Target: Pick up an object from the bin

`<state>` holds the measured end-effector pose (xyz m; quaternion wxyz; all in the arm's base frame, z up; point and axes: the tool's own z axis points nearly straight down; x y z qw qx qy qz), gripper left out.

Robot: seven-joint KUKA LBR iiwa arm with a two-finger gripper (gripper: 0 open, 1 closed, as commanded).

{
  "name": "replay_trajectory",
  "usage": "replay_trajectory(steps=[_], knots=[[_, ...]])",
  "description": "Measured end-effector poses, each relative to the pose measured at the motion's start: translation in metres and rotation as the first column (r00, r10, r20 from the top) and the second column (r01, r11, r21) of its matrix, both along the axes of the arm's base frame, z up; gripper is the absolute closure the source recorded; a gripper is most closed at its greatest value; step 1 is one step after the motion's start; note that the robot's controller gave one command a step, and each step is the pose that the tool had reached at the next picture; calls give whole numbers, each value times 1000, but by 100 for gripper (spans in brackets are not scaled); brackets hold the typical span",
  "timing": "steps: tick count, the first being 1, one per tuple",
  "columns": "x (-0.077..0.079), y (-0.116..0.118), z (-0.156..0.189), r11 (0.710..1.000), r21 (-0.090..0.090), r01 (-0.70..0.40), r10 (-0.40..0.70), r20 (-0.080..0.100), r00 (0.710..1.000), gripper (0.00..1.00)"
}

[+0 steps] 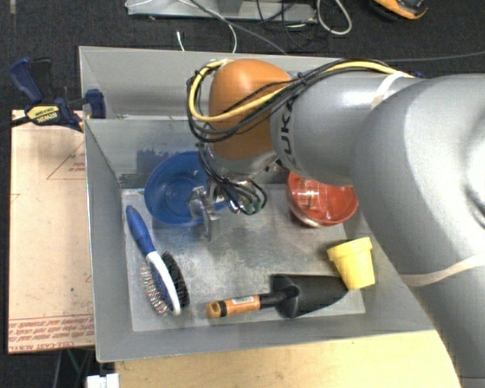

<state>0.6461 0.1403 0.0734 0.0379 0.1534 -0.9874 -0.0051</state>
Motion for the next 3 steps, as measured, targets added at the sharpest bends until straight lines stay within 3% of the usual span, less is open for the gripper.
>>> replay_trajectory(steps=[1, 2, 3], knots=[[-1, 0, 0, 991, -13, 135, -135, -6, 991, 100], [-16, -29, 6, 998, 14, -58, 58, 19, 998, 100], [-5, -12, 4, 971, -25, 238, -239, -22, 971, 100]])
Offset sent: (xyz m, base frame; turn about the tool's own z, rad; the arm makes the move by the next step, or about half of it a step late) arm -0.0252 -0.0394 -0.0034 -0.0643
